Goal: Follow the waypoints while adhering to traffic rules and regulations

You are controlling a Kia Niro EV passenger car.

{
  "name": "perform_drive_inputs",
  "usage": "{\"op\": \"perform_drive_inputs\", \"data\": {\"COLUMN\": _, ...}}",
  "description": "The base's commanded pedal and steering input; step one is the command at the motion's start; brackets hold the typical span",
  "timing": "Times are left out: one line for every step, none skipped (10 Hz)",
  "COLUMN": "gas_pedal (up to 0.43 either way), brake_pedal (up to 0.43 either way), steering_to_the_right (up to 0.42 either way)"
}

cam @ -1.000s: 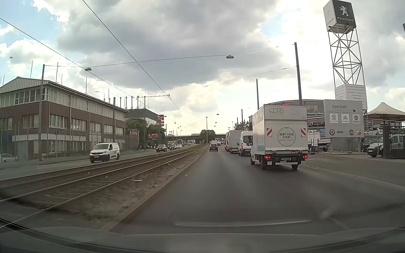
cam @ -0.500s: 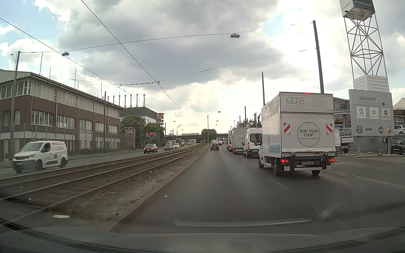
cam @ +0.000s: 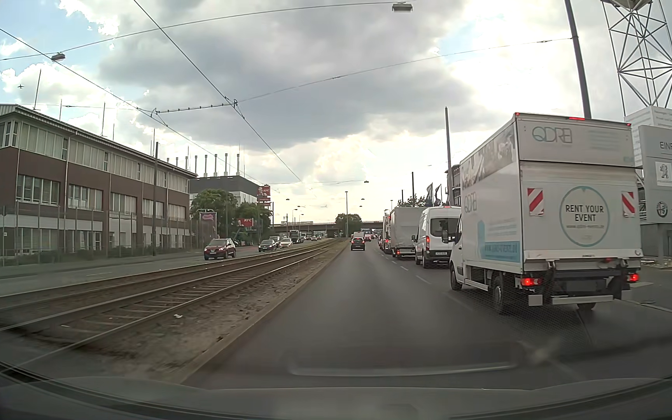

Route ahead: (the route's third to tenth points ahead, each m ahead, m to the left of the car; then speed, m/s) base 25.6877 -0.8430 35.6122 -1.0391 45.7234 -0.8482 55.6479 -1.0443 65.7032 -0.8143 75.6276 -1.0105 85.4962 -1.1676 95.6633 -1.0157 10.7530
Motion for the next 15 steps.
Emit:
{"op": "perform_drive_inputs", "data": {"gas_pedal": 0.000, "brake_pedal": 0.030, "steering_to_the_right": 0.000}}
{"op": "perform_drive_inputs", "data": {"gas_pedal": 0.000, "brake_pedal": 0.030, "steering_to_the_right": 0.000}}
{"op": "perform_drive_inputs", "data": {"gas_pedal": 0.000, "brake_pedal": 0.037, "steering_to_the_right": 0.000}}
{"op": "perform_drive_inputs", "data": {"gas_pedal": 0.000, "brake_pedal": 0.037, "steering_to_the_right": 0.000}}
{"op": "perform_drive_inputs", "data": {"gas_pedal": 0.000, "brake_pedal": 0.030, "steering_to_the_right": 0.000}}
{"op": "perform_drive_inputs", "data": {"gas_pedal": 0.000, "brake_pedal": 0.030, "steering_to_the_right": 0.000}}
{"op": "perform_drive_inputs", "data": {"gas_pedal": 0.000, "brake_pedal": 0.030, "steering_to_the_right": 0.000}}
{"op": "perform_drive_inputs", "data": {"gas_pedal": 0.000, "brake_pedal": 0.030, "steering_to_the_right": 0.000}}
{"op": "perform_drive_inputs", "data": {"gas_pedal": 0.000, "brake_pedal": 0.030, "steering_to_the_right": 0.000}}
{"op": "perform_drive_inputs", "data": {"gas_pedal": 0.000, "brake_pedal": 0.030, "steering_to_the_right": 0.000}}
{"op": "perform_drive_inputs", "data": {"gas_pedal": 0.000, "brake_pedal": 0.030, "steering_to_the_right": 0.000}}
{"op": "perform_drive_inputs", "data": {"gas_pedal": 0.008, "brake_pedal": 0.030, "steering_to_the_right": 0.000}}
{"op": "perform_drive_inputs", "data": {"gas_pedal": 0.008, "brake_pedal": 0.030, "steering_to_the_right": 0.000}}
{"op": "perform_drive_inputs", "data": {"gas_pedal": 0.008, "brake_pedal": 0.030, "steering_to_the_right": 0.000}}
{"op": "perform_drive_inputs", "data": {"gas_pedal": 0.008, "brake_pedal": 0.030, "steering_to_the_right": 0.000}}
